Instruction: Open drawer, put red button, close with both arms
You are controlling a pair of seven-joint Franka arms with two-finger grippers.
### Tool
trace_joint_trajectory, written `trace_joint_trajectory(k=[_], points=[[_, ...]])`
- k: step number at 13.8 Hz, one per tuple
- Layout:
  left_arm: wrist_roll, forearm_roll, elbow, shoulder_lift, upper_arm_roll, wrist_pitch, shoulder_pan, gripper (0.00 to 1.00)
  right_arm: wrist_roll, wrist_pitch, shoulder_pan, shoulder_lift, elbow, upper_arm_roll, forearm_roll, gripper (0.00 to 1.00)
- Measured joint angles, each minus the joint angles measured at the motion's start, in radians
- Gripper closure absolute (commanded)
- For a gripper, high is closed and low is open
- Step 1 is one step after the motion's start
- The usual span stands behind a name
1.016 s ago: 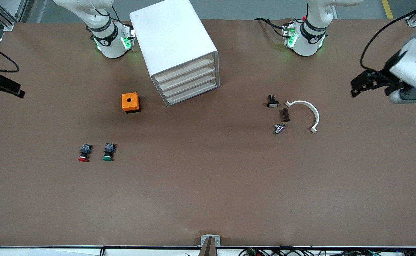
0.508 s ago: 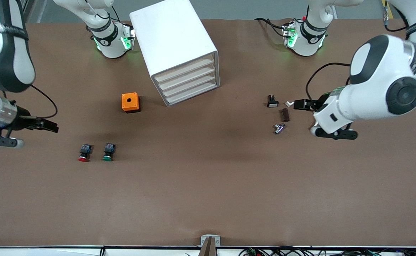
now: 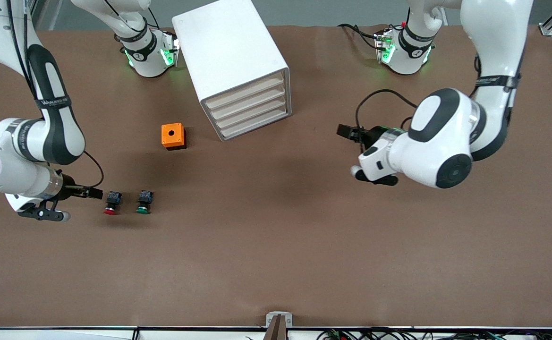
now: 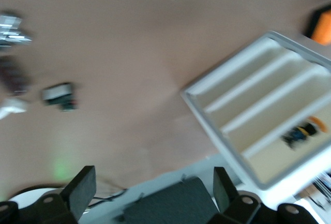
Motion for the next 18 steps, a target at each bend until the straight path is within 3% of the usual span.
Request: trace_joint_trajectory(k=[4, 8, 11, 15, 16, 18], points=[[0.075, -0.169, -0.023, 0.060, -0.017, 0.078, -0.061, 0.00, 0.095, 0.054, 0.009, 0.064, -0.017, 0.003, 0.000, 0.00], [0.400, -0.373, -0.190, 0.101, -0.020, 0.243, -0.069, 0.00, 0.110, 0.072, 0.013, 0.114, -0.020, 0.005, 0.000, 0.00], [0.553, -0.481, -0.249, 0.133, -0.028, 0.294, -0.104, 0.00, 0.110, 0.094, 0.013, 0.141, -0.023, 0.005, 0.000, 0.00], [0.752, -0.651, -0.293, 0.190, -0.031, 0.337, -0.178, 0.00, 0.111, 0.095, 0.024, 0.150, -0.026, 0.007, 0.000, 0.60], [0.787, -0.674, -0.304, 0.199, -0.031, 0.356, -0.196, 0.00, 0.111, 0.095, 0.027, 0.150, -0.027, 0.007, 0.000, 0.70], [0.839, -0.697, -0.319, 0.209, -0.032, 0.386, -0.231, 0.00, 0.111, 0.095, 0.030, 0.150, -0.028, 0.007, 0.000, 0.80]])
